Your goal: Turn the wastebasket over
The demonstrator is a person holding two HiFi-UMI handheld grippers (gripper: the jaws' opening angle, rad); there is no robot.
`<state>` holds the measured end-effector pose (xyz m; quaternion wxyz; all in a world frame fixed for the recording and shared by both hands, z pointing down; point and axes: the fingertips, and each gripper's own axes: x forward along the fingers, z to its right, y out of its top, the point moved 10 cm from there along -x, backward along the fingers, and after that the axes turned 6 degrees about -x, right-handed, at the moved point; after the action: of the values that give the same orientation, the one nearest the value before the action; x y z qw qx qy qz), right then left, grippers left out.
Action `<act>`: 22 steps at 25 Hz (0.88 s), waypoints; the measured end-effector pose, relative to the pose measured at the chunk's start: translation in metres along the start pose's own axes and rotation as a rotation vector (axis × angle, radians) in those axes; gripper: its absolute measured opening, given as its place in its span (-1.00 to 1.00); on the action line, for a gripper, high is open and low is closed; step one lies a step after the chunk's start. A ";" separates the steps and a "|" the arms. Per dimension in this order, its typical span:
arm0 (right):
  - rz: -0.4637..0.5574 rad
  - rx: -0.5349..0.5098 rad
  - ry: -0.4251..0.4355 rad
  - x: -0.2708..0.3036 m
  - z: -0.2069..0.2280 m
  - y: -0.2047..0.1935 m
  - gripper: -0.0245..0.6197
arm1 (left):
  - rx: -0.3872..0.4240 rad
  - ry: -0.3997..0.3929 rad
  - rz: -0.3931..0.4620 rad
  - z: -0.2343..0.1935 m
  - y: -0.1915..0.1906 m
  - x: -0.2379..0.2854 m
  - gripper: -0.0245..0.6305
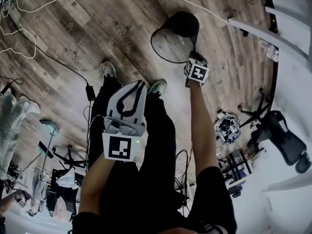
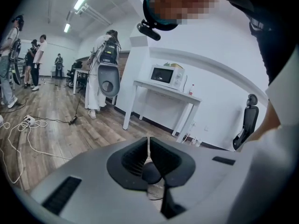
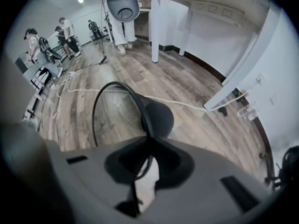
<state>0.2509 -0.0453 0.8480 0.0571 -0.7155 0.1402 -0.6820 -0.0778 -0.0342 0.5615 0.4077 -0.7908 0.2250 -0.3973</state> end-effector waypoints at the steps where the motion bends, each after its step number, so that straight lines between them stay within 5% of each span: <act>1: -0.011 0.019 0.016 -0.003 0.000 -0.001 -0.74 | 0.002 -0.004 -0.021 0.000 -0.003 0.001 -0.81; 9: -0.046 0.134 0.161 -0.039 -0.014 -0.020 -0.74 | -0.092 0.040 -0.188 -0.018 -0.051 0.018 -0.30; 16: -0.008 0.297 0.330 -0.094 -0.026 -0.034 -0.74 | -0.095 0.056 -0.321 -0.036 -0.100 0.042 -0.15; 22: 0.036 0.337 0.469 -0.147 -0.036 -0.027 -0.74 | -0.144 0.061 -0.435 -0.053 -0.124 0.051 -0.11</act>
<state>0.2141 0.0259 0.7164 0.1536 -0.5159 0.0470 -0.8415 -0.0867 -0.0234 0.7053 0.2478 -0.8354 0.0893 -0.4824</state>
